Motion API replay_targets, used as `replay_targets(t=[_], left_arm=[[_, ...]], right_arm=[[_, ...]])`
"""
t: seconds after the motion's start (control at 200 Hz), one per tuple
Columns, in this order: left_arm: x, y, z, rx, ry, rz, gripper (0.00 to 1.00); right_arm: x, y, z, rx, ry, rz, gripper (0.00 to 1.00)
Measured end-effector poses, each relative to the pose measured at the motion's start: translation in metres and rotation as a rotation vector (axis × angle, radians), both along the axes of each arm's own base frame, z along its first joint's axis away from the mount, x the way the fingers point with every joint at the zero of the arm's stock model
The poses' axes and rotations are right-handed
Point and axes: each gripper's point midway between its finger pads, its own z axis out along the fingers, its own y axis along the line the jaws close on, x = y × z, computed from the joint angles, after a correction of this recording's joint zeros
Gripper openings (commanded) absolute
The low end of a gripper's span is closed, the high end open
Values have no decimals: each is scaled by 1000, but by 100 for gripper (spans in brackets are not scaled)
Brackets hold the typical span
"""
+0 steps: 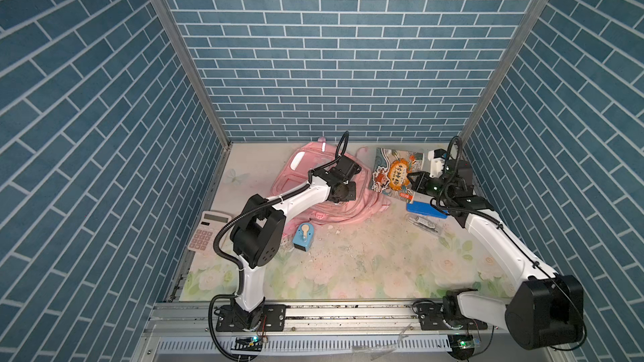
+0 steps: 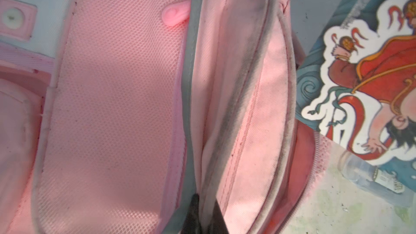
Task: Pack the student bag
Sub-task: 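Grip the backpack opening edge with the left gripper while the right gripper raises the book, then lower the picture book into the backpack opening with the right gripper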
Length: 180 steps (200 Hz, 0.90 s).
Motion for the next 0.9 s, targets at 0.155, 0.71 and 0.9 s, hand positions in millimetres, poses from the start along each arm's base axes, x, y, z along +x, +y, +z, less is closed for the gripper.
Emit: replay_targets(t=[0.155, 0.71, 0.9], left_arm=[[3, 3, 10, -17, -14, -30, 0], [12, 13, 68, -123, -80, -64, 0], [17, 15, 89, -175, -118, -50, 0]], right_arm=[[-15, -25, 13, 0, -47, -68, 0], [-40, -26, -4, 54, 3, -81, 0], [-40, -18, 8, 112, -23, -51, 0]])
